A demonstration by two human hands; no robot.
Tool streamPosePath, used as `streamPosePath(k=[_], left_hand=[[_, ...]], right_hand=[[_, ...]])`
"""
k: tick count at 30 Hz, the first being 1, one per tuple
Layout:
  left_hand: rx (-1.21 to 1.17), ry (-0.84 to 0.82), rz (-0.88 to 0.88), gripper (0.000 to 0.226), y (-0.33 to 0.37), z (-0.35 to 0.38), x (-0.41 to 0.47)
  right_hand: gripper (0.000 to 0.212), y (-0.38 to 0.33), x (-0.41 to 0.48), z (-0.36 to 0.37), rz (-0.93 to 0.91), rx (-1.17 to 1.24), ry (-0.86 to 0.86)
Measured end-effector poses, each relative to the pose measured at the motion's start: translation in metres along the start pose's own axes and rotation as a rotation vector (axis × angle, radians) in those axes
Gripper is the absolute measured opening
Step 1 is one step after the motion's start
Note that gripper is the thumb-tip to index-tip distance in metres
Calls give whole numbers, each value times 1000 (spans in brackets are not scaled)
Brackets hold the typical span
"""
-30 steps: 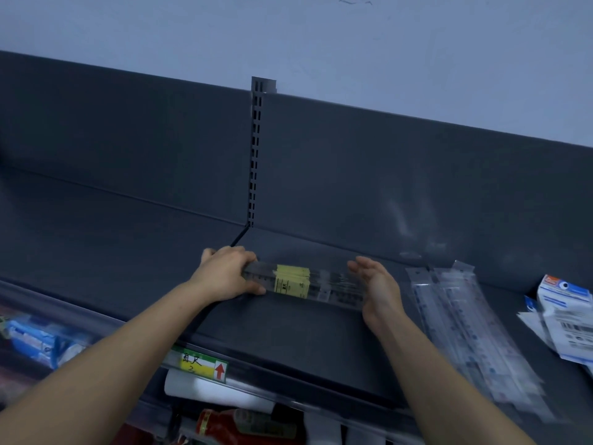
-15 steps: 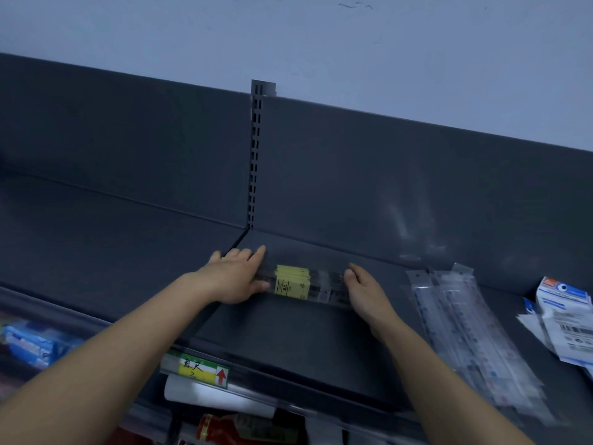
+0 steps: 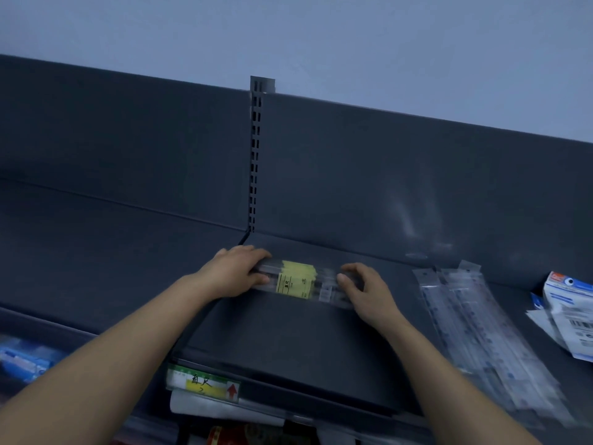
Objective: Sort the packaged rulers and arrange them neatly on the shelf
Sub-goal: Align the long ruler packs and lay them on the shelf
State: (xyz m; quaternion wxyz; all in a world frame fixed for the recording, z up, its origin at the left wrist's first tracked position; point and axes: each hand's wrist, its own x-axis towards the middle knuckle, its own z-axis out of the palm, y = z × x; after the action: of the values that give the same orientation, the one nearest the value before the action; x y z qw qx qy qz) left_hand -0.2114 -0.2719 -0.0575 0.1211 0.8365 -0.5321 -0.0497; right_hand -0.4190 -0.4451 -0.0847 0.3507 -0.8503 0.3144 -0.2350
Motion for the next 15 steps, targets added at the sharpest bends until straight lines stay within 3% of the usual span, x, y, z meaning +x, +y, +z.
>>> streamPosePath(k=[15], left_hand=[[139, -61, -162, 64, -8, 0, 51]], right_hand=[[40, -4, 55, 14, 36, -66, 83]])
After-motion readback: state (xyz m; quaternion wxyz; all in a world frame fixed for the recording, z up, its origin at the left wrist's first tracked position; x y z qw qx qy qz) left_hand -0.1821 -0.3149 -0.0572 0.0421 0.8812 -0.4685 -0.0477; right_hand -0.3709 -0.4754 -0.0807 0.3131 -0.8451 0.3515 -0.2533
